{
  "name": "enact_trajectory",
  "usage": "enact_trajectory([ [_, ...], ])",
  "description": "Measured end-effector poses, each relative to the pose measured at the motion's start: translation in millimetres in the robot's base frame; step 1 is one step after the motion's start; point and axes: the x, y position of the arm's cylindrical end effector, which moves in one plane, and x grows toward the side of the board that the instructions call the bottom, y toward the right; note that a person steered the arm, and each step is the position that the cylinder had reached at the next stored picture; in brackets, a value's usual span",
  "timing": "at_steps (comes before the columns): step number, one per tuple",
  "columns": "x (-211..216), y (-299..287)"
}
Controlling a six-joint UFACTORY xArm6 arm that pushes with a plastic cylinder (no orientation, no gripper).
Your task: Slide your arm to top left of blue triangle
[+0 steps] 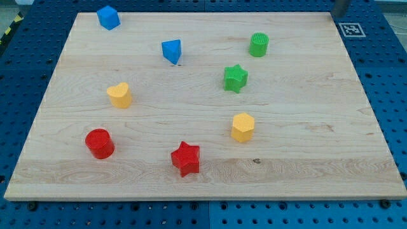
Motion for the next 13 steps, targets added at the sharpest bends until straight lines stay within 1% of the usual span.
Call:
enact_trajectory([
  [1, 0.0, -45.9],
  [4, -2.2, -115.0],
  [5, -2.2, -116.2],
  [6, -2.2, -135.5],
  [7, -1.6, -167.6],
  [8, 5.6, -207.7],
  [11, 53.0, -326.4],
  [12, 69.0, -333.3],
  [13, 69.0, -333.3],
])
